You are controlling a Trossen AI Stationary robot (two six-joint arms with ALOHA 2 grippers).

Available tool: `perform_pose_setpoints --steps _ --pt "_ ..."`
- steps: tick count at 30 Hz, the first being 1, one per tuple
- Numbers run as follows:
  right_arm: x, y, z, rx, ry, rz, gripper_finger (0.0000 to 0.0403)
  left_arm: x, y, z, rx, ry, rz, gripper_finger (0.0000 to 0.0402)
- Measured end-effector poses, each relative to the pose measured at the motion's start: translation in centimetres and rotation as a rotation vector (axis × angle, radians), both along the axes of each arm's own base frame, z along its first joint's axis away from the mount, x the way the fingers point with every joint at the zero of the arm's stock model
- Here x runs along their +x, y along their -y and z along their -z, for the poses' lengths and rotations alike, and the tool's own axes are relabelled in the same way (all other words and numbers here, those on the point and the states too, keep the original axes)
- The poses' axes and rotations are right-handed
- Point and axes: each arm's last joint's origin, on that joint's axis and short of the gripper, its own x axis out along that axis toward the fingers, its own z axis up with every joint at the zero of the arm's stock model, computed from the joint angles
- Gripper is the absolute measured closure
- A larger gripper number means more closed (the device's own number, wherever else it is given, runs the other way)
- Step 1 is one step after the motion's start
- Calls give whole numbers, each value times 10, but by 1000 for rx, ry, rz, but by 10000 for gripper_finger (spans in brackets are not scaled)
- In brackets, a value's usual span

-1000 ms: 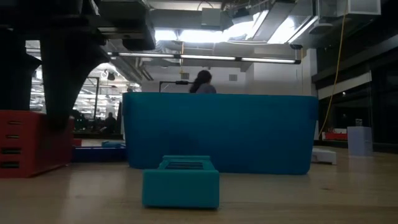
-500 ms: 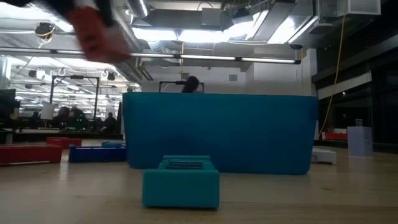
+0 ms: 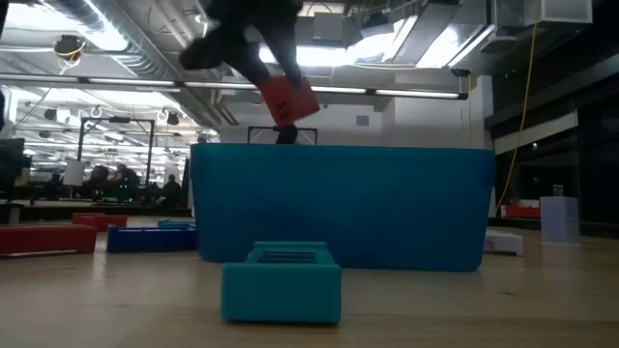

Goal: Pick & Place Office items
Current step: Put the orange charger adapter into the blue bin

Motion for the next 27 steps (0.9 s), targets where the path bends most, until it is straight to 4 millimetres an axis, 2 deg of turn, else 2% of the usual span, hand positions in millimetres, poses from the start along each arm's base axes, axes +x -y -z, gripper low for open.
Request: perform_pose_setpoints --steps 10,18,22,27 --pt "-2 2 0 -14 -3 55 55 6 -42 5 34 -103 306 277" --pt "-2 4 0 -9 -10 107 55 11 -51 21 24 -185 396 274" --pt "-2 5 -1 -14 -7 134 55 12 -58 23 29 -186 394 249" --pt "-2 5 -2 -6 1 149 55 13 -63 22 15 -175 398 191"
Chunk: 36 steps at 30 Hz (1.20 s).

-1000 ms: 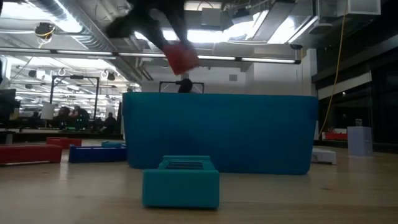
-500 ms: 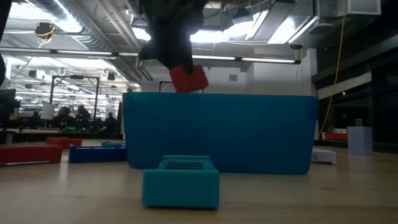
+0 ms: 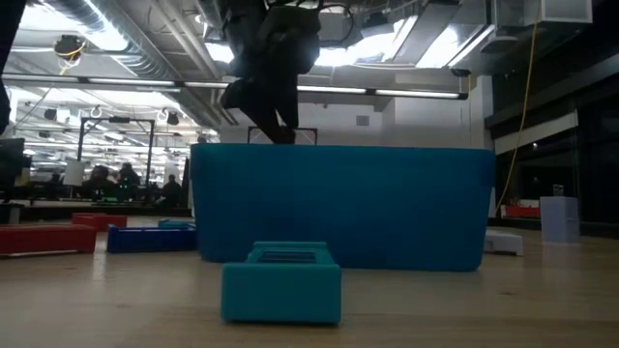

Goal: Pick & Place Office items
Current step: Put the orange charger adapter into the blue bin, then put the green charger adapter into the blue bin

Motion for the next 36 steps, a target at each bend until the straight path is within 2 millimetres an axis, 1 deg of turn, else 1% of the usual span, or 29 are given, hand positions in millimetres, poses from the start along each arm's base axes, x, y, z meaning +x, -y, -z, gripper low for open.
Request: perform_pose_setpoints --steps 5,7,9,13,16,19,21,22,24,26,28,30,32,34,36 --pt "0 1 0 2 -3 26 55 -1 -3 -1 25 3 -23 147" --pt "0 1 0 2 -5 38 55 -4 -11 -7 56 20 -84 140" --pt "0 1 0 3 -4 39 55 -10 -25 -19 97 59 -167 138" --pt "-1 2 0 14 -2 76 55 -32 -55 -52 169 161 -326 143" --pt "-1 3 0 27 -5 110 55 -53 -70 -77 241 220 -337 149" --pt "-2 4 -1 36 1 98 55 -72 -74 -95 312 240 -257 153" --pt "-5 5 -1 37 3 76 55 -85 -70 -105 342 241 -208 156" --pt "-7 6 0 32 -6 70 55 -90 -67 -106 351 250 -188 157" --pt "-13 9 5 33 -59 65 55 -102 -58 -101 347 262 -155 158" --pt "-19 12 14 63 -123 62 55 -114 -51 -89 320 261 -180 157" --pt "-23 15 20 104 -167 65 55 -129 -46 -72 283 241 -282 158" --pt "-23 15 22 121 -176 78 55 -145 -46 -55 285 239 -447 158" --pt "-23 15 22 111 -176 102 55 -153 -49 -44 323 275 -551 159" --pt "-23 16 21 108 -174 119 55 -151 -57 -37 400 294 -515 160" --pt "-24 16 21 107 -173 121 55 -148 -72 -36 469 268 -488 159"
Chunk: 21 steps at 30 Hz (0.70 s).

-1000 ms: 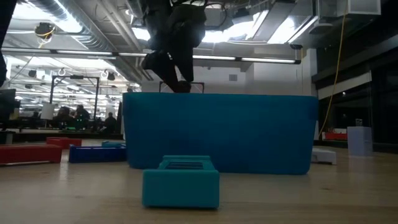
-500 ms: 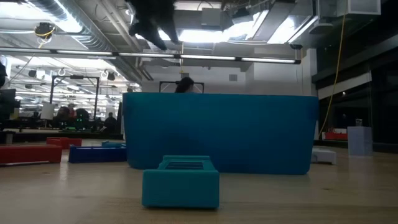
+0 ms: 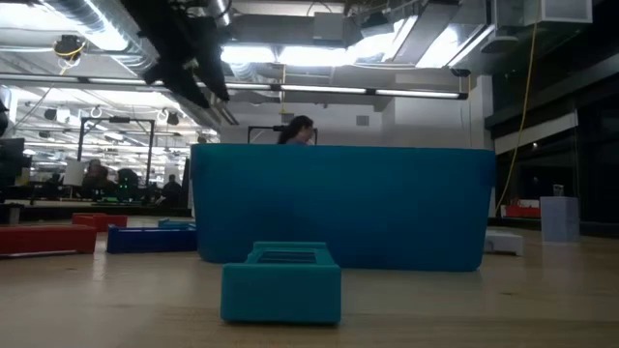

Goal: Pick & Place Office items
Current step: Put the green charger adapter into the blue bin

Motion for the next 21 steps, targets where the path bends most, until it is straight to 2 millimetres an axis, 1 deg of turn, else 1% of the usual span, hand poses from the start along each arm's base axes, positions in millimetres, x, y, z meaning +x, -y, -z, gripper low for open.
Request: perform_pose_setpoints --steps 2,5,8,11,13,16,19,21 --pt "0 0 -1 1 4 -3 55 0 -23 1 4 -53 -76 156" --pt "0 0 -3 5 29 -4 55 -5 -66 -3 -36 -89 -173 147" --pt "-2 1 -7 10 57 -3 55 -9 -104 -2 -79 -174 -188 136" --pt "-2 1 -8 18 67 -3 55 -14 -134 4 -173 -248 -203 125" --pt "0 0 -7 20 64 0 55 -14 -152 8 -207 -278 -207 120" --pt "2 -1 -6 31 63 12 55 -7 -174 19 -231 -341 -181 114" --pt "3 -1 -7 44 78 12 55 1 -192 30 -272 -355 -133 108" --pt "3 -2 -8 46 80 12 55 3 -200 39 -311 -361 -120 102"
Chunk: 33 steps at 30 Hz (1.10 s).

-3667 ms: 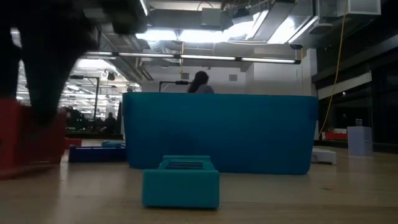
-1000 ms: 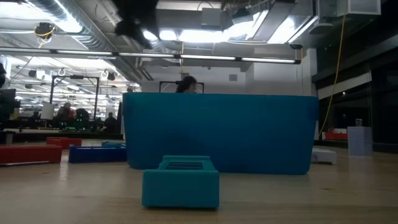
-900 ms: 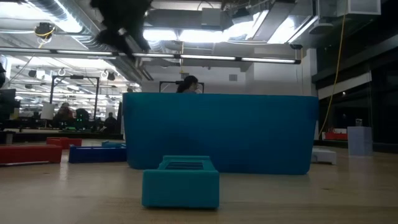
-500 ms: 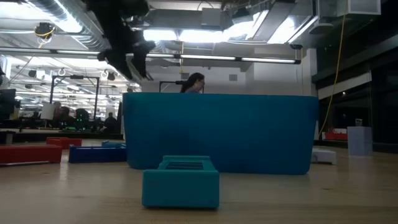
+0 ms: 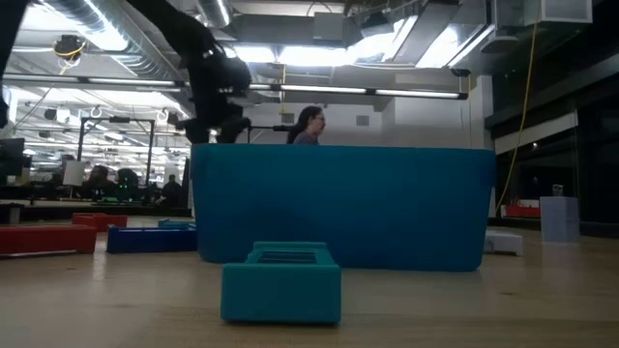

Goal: Pick & Place Office items
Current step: Put the green charger adapter into the blue bin

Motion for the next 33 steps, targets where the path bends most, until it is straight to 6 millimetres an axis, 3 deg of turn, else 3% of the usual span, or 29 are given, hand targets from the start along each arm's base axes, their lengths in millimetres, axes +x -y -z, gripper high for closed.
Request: perform_pose_setpoints --steps 11,29,33 --pt "3 -1 0 4 6 8 55 -23 -31 45 -226 -19 -84 75" --pt "7 -3 -2 6 21 11 55 -10 -41 88 -286 -47 -53 75" --pt "7 -3 -2 6 22 11 55 -8 -43 93 -296 -42 -59 93"
